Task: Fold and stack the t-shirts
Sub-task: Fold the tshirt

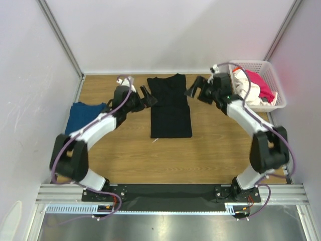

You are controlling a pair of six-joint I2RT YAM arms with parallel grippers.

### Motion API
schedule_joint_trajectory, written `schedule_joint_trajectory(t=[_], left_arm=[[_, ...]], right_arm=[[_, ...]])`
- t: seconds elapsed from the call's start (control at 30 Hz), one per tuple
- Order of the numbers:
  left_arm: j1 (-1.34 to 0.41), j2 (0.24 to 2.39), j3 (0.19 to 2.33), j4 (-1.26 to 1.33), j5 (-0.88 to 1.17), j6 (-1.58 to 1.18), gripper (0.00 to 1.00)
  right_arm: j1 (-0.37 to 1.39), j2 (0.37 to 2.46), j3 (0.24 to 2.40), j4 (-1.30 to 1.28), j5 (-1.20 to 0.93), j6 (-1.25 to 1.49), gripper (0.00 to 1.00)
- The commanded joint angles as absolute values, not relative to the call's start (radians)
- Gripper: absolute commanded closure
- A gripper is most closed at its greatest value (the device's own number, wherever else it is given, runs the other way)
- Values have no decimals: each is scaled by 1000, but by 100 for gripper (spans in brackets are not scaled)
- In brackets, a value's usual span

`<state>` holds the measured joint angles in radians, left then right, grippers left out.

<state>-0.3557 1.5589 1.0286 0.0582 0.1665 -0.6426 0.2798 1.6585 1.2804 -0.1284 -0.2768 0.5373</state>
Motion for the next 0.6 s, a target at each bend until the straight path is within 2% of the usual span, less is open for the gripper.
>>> schedule_joint_trajectory(t=[0.0,0.23,0.57], left_arm=[[-405,1421,858,-47,112,-647,1],[-495,1296,644,35,66,-779,5],[-546,1411,603,100,34,-842,14]], right_arm=[[298,1563,1067,-190,-278,587,10],[357,1450,822,-140,-253,610,16],[374,1537,744,-32,-273,635,26]])
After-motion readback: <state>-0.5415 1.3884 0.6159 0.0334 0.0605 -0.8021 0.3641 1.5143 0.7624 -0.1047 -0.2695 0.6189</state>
